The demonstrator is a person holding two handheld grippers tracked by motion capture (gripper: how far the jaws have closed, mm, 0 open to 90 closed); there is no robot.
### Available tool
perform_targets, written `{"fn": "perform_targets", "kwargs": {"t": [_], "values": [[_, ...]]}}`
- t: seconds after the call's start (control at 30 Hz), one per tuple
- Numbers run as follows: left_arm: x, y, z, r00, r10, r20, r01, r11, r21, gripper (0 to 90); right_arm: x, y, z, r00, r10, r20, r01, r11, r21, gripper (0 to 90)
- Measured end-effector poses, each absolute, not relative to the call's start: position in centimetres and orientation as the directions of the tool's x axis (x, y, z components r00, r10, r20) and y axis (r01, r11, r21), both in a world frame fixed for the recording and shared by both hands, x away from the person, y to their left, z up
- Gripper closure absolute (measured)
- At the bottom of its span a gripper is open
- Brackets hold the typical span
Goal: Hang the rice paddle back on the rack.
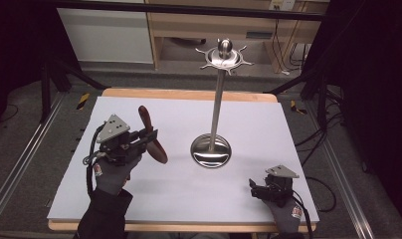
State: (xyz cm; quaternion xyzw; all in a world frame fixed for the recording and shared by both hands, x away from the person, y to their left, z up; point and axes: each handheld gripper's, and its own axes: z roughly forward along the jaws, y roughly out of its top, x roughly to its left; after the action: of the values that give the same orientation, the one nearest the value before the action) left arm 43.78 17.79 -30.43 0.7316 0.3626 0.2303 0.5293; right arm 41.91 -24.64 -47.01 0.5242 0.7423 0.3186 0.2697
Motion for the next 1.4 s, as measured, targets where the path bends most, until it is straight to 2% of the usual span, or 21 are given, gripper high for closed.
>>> {"fn": "perform_targets", "kwargs": {"t": [0.83, 1.03, 1.4], "values": [[45.0, 14.2, -26.4, 0.677, 0.736, -0.017, 0.224, -0.183, 0.957, 76.8, 41.8, -24.8, -46.9, -0.314, 0.947, -0.063, 0.600, 0.249, 0.760, 13.1], [45.0, 14.0, -25.7, 0.685, 0.728, -0.032, 0.240, -0.184, 0.953, 76.8, 41.9, -24.7, -46.9, -0.313, 0.948, -0.067, 0.601, 0.252, 0.758, 13.1], [45.3, 13.0, -24.2, 0.687, 0.726, -0.003, 0.220, -0.204, 0.954, 76.8, 41.8, -24.6, -47.0, -0.316, 0.946, -0.068, 0.601, 0.255, 0.758, 13.1]]}}
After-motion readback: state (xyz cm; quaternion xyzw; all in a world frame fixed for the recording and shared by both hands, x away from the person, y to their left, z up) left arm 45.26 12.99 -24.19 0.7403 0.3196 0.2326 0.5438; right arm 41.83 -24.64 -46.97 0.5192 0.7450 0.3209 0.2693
